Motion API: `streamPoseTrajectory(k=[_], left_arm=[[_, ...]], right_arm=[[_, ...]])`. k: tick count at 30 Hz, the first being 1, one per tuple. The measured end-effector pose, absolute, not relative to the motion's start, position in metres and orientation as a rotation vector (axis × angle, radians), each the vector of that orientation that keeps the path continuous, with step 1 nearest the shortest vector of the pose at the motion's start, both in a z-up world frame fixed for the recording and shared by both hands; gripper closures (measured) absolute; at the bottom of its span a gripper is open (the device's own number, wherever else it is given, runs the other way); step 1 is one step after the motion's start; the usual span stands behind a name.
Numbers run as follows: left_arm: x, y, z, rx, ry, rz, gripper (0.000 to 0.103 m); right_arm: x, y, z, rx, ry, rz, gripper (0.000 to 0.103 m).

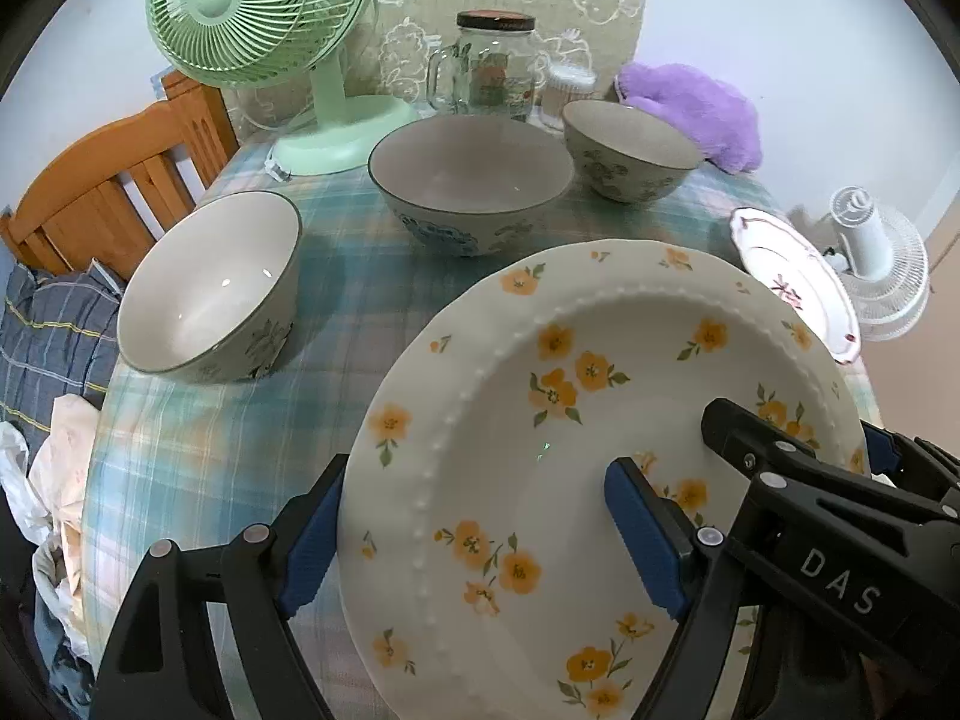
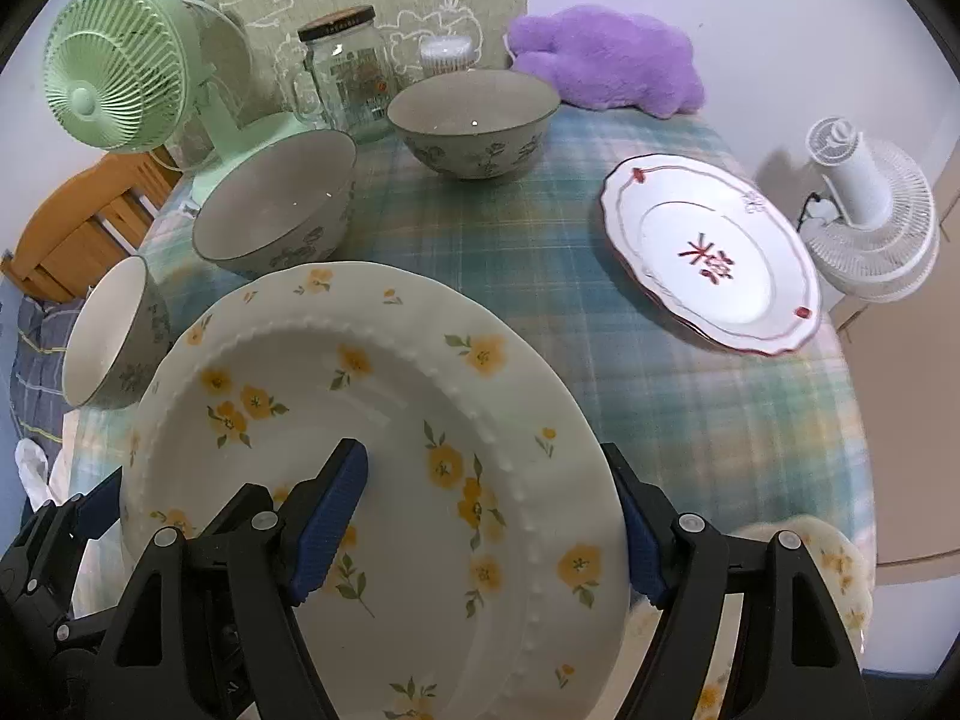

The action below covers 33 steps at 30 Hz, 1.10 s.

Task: Organize plates and bowls
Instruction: 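Carry the deep plate with both grippers and lower it onto the flat plate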

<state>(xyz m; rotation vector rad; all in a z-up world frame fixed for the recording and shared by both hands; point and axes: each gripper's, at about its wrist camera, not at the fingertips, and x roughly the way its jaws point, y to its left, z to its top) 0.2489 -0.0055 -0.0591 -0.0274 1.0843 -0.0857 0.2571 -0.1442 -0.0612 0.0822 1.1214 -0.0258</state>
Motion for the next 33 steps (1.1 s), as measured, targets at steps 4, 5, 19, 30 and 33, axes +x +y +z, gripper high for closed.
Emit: streamPoseTrajectory(k=[4, 5, 19, 30, 33], left_arm=[[0.233, -0.009, -0.055, -0.027, 1.079, -0.12, 0.02], [0.228, -0.01, -0.054, -0.023, 1.077, -0.13, 0.02], [0.182, -0.043, -0.048, 0.03, 1.074, -0.233, 0.02], [0.16, -0.103, -0.044, 0.036, 1.079, -0.227, 0.02], [0.155, -0.123, -0.045, 0.028, 1.08, -0.217, 0.02]], right_arm=[[0.236, -0.149, -0.054, 0.107, 1.109, -0.063, 0.024], [0.23, -0.151, -0.054, 0.114, 1.106, -0.075, 0.024], [0.157, -0.182, -0.047, 0.157, 1.077, -0.188, 0.024], [0.134, -0.237, -0.041, 0.156, 1.075, -0.187, 0.024], [0.13, -0.256, -0.04, 0.155, 1.08, -0.18, 0.024]])
